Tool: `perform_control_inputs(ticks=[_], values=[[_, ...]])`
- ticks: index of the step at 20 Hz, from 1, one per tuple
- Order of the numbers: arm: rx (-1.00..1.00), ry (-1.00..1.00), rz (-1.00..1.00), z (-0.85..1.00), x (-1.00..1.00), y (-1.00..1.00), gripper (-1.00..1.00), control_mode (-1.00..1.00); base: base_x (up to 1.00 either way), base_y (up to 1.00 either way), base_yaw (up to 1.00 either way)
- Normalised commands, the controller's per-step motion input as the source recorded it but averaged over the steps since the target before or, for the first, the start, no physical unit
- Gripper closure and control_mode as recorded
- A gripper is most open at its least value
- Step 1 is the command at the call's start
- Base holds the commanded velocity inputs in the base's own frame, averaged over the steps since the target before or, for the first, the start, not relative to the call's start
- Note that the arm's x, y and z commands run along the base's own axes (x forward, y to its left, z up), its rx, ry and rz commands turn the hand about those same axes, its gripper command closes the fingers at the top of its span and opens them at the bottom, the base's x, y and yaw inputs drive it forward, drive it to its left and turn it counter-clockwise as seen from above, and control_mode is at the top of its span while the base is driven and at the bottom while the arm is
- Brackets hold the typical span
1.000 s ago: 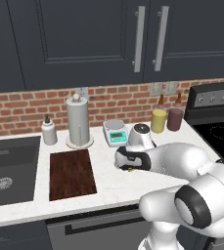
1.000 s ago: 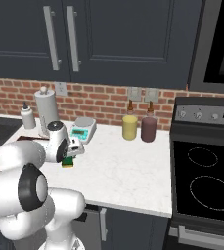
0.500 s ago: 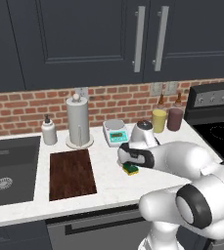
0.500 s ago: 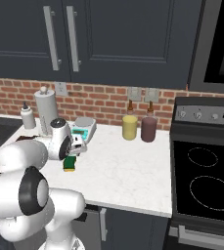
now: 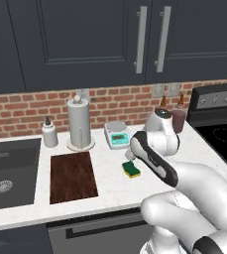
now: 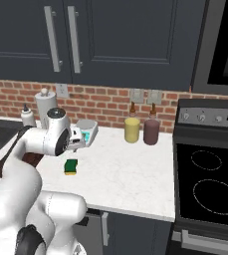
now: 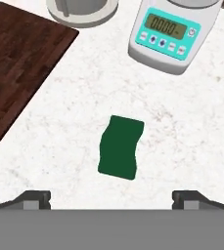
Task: Pick up the sponge from the counter and clean the cutting board by briefly scrubbing or pressing down on the cutting board. Once finished, release the sponge.
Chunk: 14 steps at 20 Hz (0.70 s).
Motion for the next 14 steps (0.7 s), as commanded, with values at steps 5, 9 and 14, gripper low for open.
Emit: perform_control_inputs(ticks=[5,9,14], values=[[0.15,-0.02,0.00,0.56,-1.00,0.00,-1.00,-1.00,0.00,0.00,0.00],[0.03,-0.17,-0.02,0.47,-1.00,0.00,-1.00,-1.00,0.00,0.00,0.00],[0.00,-0.30,-0.10,0.49,-1.00,0.00,-1.00,-1.00,0.00,0.00,0.00]])
